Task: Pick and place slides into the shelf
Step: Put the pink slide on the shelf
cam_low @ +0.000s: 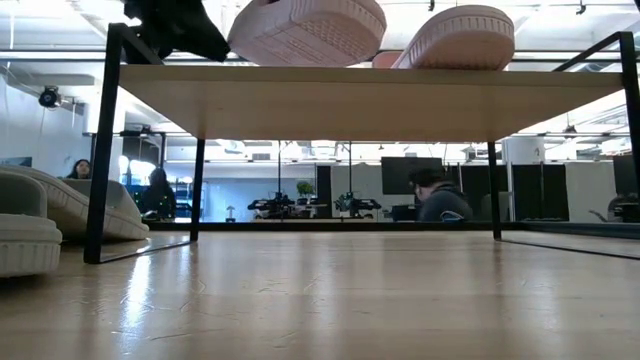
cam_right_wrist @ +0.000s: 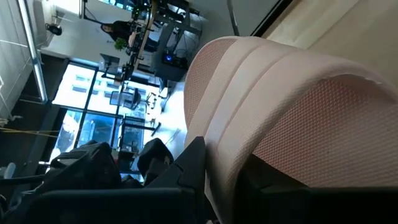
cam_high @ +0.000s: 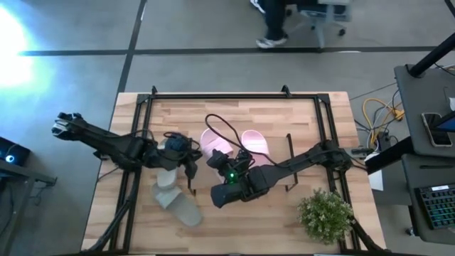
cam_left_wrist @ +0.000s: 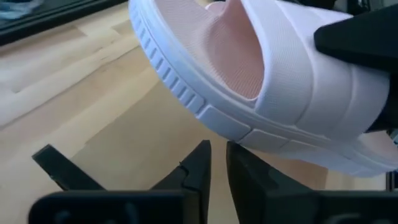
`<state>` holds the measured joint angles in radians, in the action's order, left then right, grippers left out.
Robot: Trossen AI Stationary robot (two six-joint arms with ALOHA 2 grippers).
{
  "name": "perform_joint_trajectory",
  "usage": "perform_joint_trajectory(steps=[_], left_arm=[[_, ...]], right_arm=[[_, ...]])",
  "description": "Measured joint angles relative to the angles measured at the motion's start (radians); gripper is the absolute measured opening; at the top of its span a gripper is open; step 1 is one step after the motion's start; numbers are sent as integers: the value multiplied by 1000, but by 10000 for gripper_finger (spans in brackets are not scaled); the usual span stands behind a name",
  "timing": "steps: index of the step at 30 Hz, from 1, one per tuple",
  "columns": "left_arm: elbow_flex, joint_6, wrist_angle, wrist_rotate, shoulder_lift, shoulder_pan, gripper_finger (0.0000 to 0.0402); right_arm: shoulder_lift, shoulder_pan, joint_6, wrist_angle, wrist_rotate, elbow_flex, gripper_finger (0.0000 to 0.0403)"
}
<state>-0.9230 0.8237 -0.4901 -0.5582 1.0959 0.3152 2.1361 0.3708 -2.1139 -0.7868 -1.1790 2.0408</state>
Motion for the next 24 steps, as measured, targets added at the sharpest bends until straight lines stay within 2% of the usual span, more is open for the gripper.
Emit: perform_joint_trajectory(steps=[5,8,13,24], left_arm=[[-2,-42,13,4,0,-22,61],[-4,-67,12,18,0,-36,74],[-4,-81,23,40,3,-53,81],[-4,-79,53,77,55,-107,82]], right_arm=[[-2,-1,-34,-55,14,1,85],[-4,-4,-147,-94,82,1,113],[-20,-6,-161,-145,175,1,145],[-29,27,120,-152,311,95,156]])
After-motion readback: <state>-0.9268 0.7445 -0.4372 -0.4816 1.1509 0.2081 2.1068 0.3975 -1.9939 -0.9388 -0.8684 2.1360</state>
